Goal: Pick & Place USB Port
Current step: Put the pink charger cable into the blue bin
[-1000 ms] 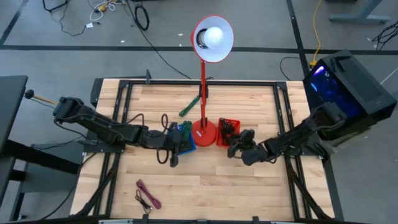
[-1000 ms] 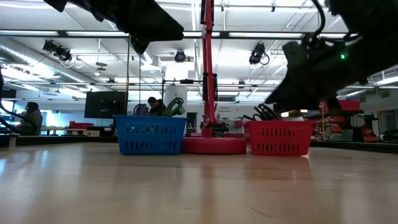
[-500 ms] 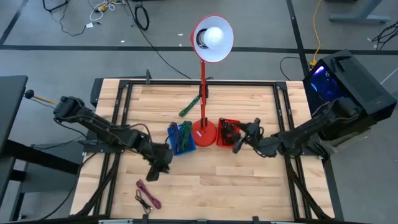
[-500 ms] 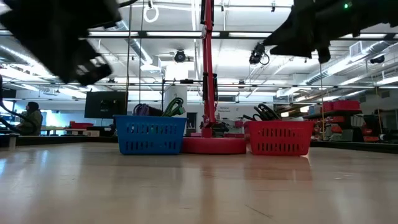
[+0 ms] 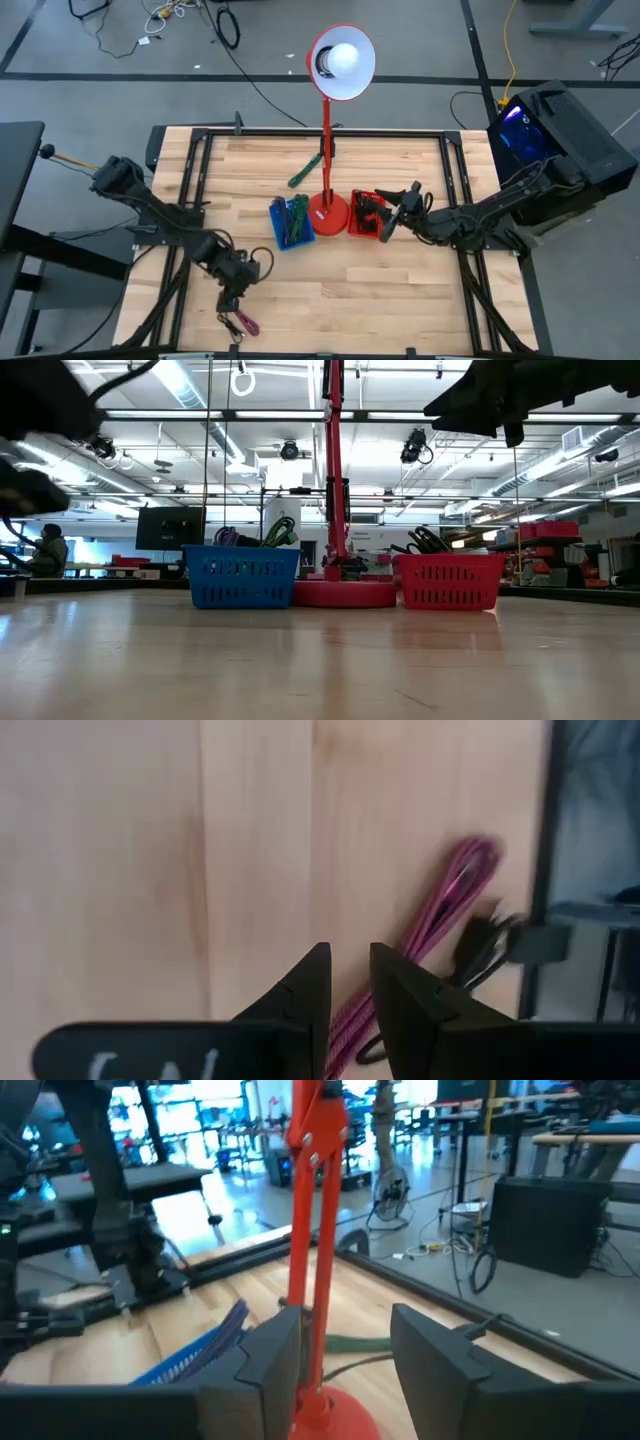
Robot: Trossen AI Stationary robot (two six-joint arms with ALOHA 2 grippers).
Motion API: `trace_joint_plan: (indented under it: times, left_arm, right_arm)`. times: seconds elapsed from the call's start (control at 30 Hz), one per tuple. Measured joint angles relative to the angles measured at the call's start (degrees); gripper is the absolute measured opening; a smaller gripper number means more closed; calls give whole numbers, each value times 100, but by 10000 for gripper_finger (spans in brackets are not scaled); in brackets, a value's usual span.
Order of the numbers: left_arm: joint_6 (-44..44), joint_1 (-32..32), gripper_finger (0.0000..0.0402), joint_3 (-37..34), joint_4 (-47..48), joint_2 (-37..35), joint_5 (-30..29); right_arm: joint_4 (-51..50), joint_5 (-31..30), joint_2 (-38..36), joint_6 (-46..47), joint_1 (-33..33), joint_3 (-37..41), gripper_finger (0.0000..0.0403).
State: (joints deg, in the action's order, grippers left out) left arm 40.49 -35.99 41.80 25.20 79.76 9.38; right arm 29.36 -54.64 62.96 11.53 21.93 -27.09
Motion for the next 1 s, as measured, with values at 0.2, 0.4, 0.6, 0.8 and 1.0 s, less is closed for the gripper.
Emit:
trace_joint_plan:
  times: [0.2, 0.4, 0.6, 0.8, 1.0]
  left_arm:
    - [238, -142, 80, 111, -24, 652, 539]
    - [202, -133, 119, 425, -27, 1080, 957]
    - [188, -227, 150, 616, 12, 1258, 1184]
    - [148, -326, 153, 621, 196, 1513, 1126]
    - [-63, -319, 152, 643, 176, 1737, 1251]
  right_arm:
    - [-126, 136, 5, 87, 0, 0, 159]
    - [-242, 177, 4, 151, 0, 0, 159]
    - [-252, 178, 4, 151, 0, 0, 159]
    - [-298, 179, 7, 156, 0, 0, 159]
    - [-327, 285, 7, 191, 1, 0, 159]
